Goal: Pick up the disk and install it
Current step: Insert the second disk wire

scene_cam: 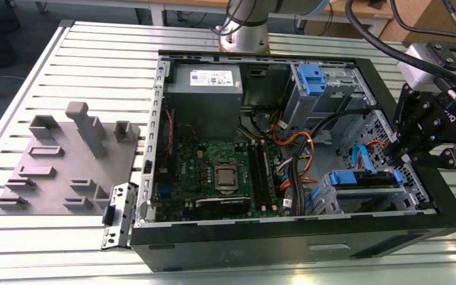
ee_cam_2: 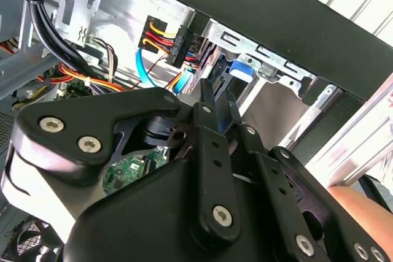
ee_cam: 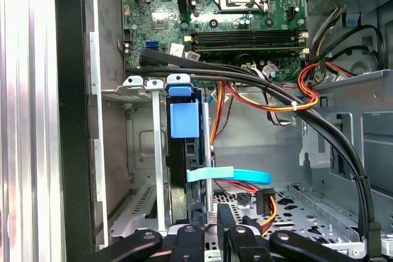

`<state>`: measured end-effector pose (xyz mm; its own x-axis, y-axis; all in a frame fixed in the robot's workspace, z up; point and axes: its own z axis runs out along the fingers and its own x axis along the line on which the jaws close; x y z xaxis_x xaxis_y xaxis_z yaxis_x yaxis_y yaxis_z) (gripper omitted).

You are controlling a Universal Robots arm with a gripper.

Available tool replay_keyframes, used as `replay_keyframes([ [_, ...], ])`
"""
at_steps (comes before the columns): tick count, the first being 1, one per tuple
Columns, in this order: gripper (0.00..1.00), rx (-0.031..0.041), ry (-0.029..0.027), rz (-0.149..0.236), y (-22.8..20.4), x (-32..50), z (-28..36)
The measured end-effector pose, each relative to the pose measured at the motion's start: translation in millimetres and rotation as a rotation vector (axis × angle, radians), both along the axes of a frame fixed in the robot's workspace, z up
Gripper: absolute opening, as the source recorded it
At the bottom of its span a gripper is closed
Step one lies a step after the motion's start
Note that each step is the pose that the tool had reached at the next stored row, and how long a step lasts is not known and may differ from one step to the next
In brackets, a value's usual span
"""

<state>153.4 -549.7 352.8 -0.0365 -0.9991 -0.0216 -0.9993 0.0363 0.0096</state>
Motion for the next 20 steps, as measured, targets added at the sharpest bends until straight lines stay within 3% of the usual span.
replay_keyframes([
  [13,0.24,-0.0002,0.0,0.0,0.1,2.2,2.3],
  [20,0.24,0.0,0.0,0.0,3.9,0.5,2.1],
])
